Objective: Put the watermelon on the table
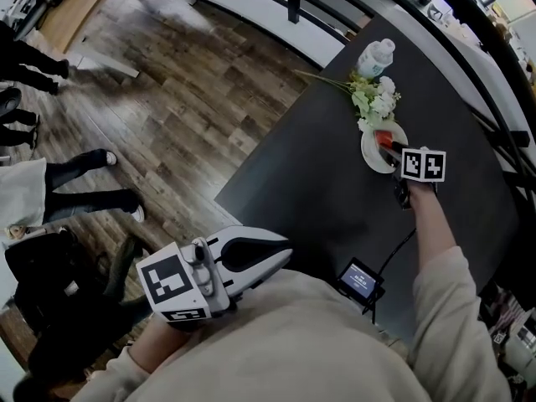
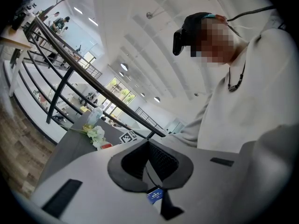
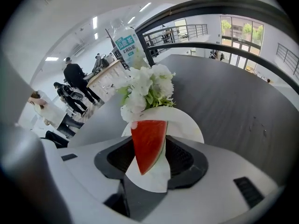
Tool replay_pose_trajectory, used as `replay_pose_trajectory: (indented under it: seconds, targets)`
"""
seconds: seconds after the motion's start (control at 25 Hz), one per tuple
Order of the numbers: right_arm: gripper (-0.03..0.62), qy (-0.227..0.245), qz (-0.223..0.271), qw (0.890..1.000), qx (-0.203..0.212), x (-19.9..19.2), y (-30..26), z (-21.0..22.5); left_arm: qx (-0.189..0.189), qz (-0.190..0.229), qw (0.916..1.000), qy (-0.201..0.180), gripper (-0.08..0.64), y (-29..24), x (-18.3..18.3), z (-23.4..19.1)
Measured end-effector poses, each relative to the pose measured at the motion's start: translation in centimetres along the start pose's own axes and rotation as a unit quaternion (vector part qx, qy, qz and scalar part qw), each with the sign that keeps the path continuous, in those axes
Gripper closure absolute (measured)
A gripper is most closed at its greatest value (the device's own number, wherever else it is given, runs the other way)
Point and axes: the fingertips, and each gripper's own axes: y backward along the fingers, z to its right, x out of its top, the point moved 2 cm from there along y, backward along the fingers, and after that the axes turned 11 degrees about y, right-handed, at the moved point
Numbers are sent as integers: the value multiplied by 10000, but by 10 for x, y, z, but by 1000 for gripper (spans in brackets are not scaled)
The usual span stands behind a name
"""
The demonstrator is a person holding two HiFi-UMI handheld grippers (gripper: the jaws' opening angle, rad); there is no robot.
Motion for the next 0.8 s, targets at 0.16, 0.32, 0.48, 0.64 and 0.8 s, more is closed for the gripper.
replay_pose_trajectory:
  seconds: [0.16, 0.32, 0.48, 0.64, 0.8]
  targets:
    - [373, -58, 103, 9999, -32, 0, 5, 1, -40, -8, 10000, -14, 557, 0, 0, 3]
    - [373, -136, 194, 9997, 13, -1, 10, 0, -64, -15, 10000, -22, 557, 0, -2, 5]
    - [373, -181, 311, 9994, 2, 1, 19, -5, -94, -33, 9999, -69, 557, 2, 0, 8]
    - [374, -240, 516, 9984, -40, 6, 36, -9, -83, -149, 9996, -202, 557, -1, 4, 12]
    - [381, -172, 836, 9959, 298, 15, 68, -40, -184, -265, 9986, -425, 557, -3, 13, 22]
